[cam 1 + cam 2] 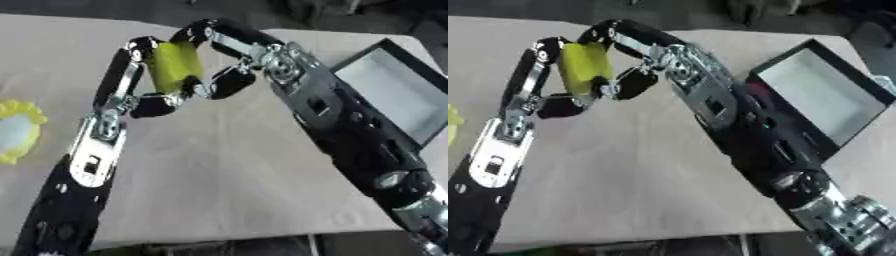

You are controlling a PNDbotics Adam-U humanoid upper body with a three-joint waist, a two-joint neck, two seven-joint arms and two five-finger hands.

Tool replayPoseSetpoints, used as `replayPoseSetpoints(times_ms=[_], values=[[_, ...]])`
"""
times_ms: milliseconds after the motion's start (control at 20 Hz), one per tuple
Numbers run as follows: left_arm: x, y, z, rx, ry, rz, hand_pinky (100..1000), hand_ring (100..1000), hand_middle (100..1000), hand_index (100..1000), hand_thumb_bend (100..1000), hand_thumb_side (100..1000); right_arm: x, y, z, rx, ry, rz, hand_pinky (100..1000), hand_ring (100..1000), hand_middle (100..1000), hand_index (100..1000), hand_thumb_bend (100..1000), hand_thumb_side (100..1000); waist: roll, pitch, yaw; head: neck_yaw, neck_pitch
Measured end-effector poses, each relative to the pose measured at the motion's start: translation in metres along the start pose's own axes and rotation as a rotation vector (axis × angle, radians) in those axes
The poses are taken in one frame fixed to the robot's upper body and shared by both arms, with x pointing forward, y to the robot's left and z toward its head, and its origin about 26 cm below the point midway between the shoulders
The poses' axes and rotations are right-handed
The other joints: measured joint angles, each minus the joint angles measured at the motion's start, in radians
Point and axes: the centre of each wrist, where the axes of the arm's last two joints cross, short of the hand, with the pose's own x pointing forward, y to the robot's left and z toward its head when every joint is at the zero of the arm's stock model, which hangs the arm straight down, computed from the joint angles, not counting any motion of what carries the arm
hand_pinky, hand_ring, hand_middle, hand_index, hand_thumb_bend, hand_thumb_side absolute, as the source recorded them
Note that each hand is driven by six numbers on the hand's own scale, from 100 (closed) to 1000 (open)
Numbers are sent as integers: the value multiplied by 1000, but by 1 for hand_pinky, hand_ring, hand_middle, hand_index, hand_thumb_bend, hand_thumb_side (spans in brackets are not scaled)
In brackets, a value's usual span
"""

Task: Pick up the objects with one hand, pass them to the other hand, and then place them into the box on the other side of the table.

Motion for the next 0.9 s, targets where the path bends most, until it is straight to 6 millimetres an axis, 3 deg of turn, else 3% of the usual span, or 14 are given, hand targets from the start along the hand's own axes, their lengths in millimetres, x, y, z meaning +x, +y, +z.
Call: replayPoseSetpoints(times_ms=[100,200,300,450,700,900], values=[[0,0,0,4,3,3,663,528,575,729,226,152,0,1,0,-5,2,-16,933,777,576,643,100,100,0,0,0,-2,0],[0,-1,0,3,4,4,678,548,605,757,280,180,0,1,0,-7,5,-29,933,776,571,640,100,100,1,0,0,-4,0],[-1,-1,1,-2,6,0,709,592,686,820,414,269,0,1,0,-9,8,-39,934,774,566,637,100,100,2,0,0,-5,0],[-1,-2,1,-19,12,-18,718,604,705,841,532,329,0,0,0,-11,16,-54,932,771,554,629,100,100,2,1,0,-8,0],[-1,-2,1,-51,20,-54,727,616,713,859,616,349,0,0,1,-11,25,-65,933,771,553,627,100,100,2,1,0,-8,0],[0,-3,0,-64,29,-90,737,626,719,869,705,440,0,-1,1,-12,28,-71,933,771,551,626,100,100,2,1,0,-8,0]])
